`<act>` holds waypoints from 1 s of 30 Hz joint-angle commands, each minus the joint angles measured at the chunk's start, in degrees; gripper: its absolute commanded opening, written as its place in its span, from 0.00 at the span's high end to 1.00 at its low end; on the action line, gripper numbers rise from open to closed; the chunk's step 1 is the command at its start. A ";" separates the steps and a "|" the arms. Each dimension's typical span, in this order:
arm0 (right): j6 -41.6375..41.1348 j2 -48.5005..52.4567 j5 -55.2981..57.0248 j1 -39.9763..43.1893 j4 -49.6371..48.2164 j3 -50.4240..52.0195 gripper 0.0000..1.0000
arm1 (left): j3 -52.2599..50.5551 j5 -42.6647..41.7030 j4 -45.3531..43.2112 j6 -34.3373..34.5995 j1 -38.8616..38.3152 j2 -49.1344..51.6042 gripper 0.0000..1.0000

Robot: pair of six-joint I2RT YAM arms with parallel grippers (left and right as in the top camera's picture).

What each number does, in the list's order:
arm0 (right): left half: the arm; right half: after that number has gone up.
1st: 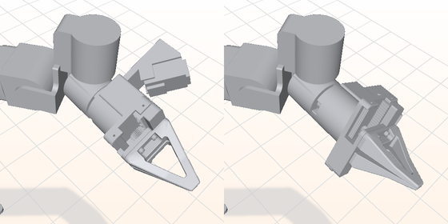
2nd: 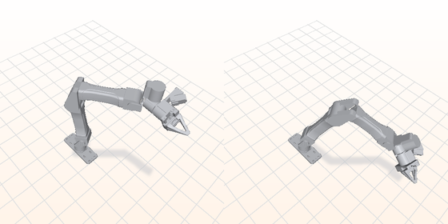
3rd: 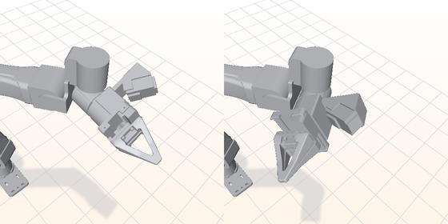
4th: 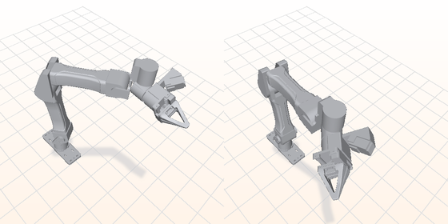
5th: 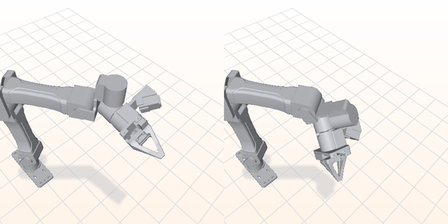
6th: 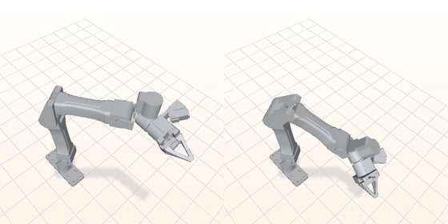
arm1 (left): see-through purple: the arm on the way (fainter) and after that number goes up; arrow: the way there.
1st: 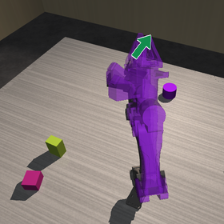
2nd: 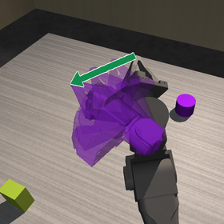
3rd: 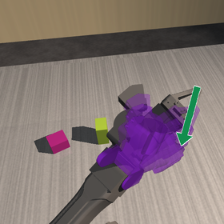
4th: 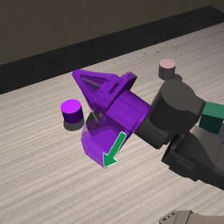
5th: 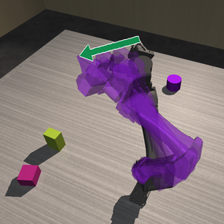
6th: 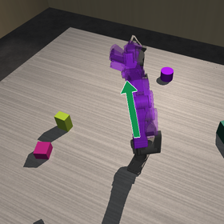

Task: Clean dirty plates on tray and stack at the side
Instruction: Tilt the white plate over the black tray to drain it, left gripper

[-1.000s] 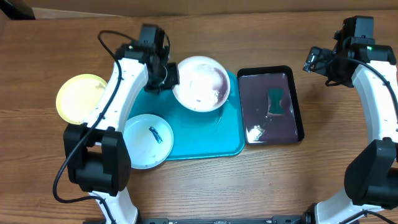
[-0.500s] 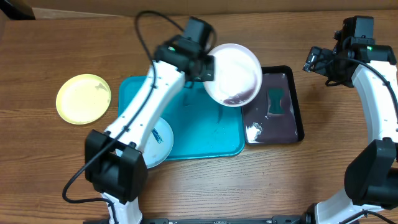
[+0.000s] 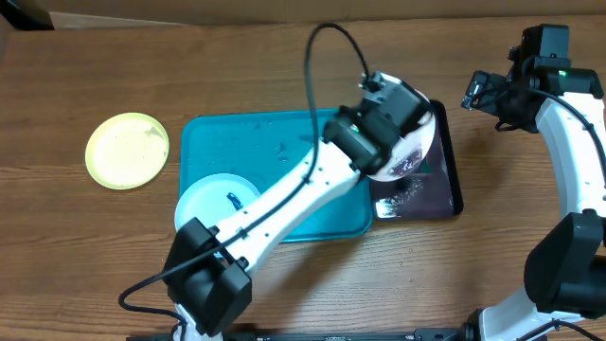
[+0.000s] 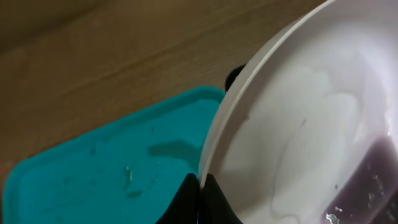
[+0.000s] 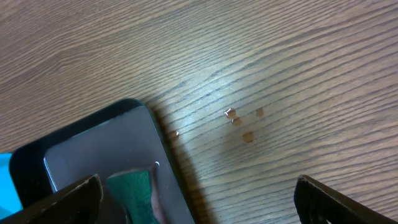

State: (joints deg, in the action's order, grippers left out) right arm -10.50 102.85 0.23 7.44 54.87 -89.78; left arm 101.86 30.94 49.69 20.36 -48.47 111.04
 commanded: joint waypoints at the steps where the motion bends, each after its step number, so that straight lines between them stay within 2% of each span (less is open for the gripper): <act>1: -0.44 -0.92 -0.13 -0.20 -0.31 -0.31 0.00 | 1.62 13.42 -0.31 -2.36 -3.43 -0.15 0.96; 10: -0.44 -0.92 -0.13 -0.20 -0.31 -0.28 0.00 | 1.62 31.08 -0.70 -7.13 -10.58 -0.15 0.96; 18: -0.44 -0.92 -0.13 -0.20 -0.31 -0.28 0.00 | 1.62 42.97 -1.22 -7.13 -13.51 -0.15 0.96; 30: -0.44 -0.92 -0.13 -0.20 -0.31 -0.28 0.00 | 1.62 44.85 -3.41 -7.34 -13.81 -0.15 0.96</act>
State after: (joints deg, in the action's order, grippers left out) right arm -10.50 102.85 0.23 7.44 54.89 -89.78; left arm 101.89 73.17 46.89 13.19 -62.06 111.04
